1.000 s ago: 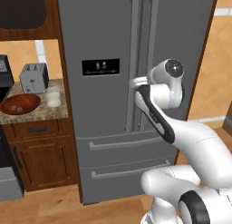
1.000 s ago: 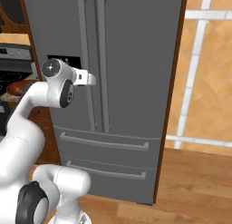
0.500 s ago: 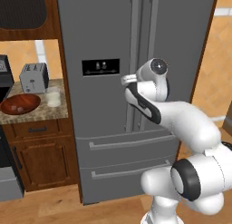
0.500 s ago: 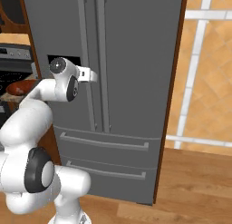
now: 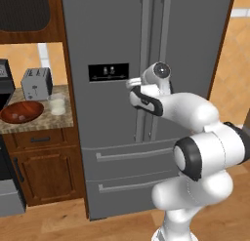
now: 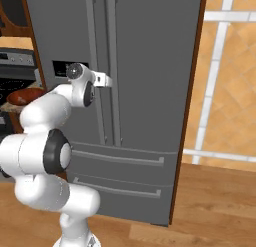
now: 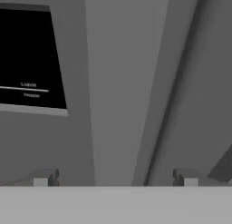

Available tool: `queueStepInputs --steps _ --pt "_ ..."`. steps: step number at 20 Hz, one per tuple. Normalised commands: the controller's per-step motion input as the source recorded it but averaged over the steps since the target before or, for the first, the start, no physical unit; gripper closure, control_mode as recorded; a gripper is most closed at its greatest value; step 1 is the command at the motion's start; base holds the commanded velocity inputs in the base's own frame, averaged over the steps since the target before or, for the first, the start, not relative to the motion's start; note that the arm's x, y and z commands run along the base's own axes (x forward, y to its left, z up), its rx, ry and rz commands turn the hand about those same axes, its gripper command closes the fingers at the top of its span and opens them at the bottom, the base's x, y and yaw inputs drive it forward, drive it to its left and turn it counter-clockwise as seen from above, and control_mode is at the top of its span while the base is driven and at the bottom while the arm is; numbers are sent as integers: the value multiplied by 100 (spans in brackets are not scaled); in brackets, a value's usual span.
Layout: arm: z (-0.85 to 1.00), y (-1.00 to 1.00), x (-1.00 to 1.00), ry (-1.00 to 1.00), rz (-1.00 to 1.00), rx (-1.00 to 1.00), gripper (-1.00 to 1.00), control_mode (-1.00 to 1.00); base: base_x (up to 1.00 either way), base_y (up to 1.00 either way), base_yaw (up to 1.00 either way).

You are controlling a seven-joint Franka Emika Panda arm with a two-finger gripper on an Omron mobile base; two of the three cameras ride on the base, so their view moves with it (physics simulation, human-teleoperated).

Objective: Grab a lemon wedge from the fridge and one ice cube from the ice bowl, and put them in the glass of lemonade.

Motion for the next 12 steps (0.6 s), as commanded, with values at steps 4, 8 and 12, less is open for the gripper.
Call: queueStepInputs --steps 4,8,12 --pt "-7 6 58 0 0 0 -100 -100 0 0 0" --pt "-7 8 54 0 0 0 100 -100 0 0 0" --pt "-1 0 5 -1 0 0 100 -100 0 0 0"
